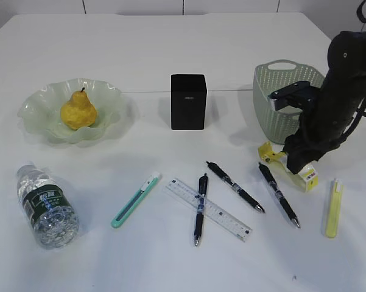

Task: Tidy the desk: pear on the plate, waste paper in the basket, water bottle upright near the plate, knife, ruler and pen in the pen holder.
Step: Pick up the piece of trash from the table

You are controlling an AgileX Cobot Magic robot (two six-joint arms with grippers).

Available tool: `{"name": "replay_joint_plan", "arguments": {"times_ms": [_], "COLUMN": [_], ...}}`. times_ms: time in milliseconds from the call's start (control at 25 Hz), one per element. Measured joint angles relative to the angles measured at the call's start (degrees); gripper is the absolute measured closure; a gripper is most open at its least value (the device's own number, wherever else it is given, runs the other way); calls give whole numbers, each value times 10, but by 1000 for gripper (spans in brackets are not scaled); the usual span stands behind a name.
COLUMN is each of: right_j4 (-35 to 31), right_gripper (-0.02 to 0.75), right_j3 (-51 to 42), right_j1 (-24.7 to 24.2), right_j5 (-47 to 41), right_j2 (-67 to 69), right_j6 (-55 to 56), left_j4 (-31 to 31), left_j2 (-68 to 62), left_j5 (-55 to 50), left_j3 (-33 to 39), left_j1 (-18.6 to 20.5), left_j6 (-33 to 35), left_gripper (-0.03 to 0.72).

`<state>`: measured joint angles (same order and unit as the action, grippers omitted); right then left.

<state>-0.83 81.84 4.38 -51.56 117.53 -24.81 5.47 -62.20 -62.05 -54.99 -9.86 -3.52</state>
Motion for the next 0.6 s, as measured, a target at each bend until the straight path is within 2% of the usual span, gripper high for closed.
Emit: {"name": "replay_joint_plan", "arguments": {"times_ms": [440, 600], "right_j4": [3, 8], "right_gripper": [253, 283], "right_j3": [1, 1], "right_j1": [0, 0], "right_j5": [11, 15], "right_j2": [33, 33], "right_j6": [0, 0], "left_j4": [0, 0], "left_j2": [0, 0], "left_j5": [3, 3], "left_j3": [0, 0], "left_j1": [0, 0], "left_j6": [0, 0], "left_gripper": [199, 199]}}
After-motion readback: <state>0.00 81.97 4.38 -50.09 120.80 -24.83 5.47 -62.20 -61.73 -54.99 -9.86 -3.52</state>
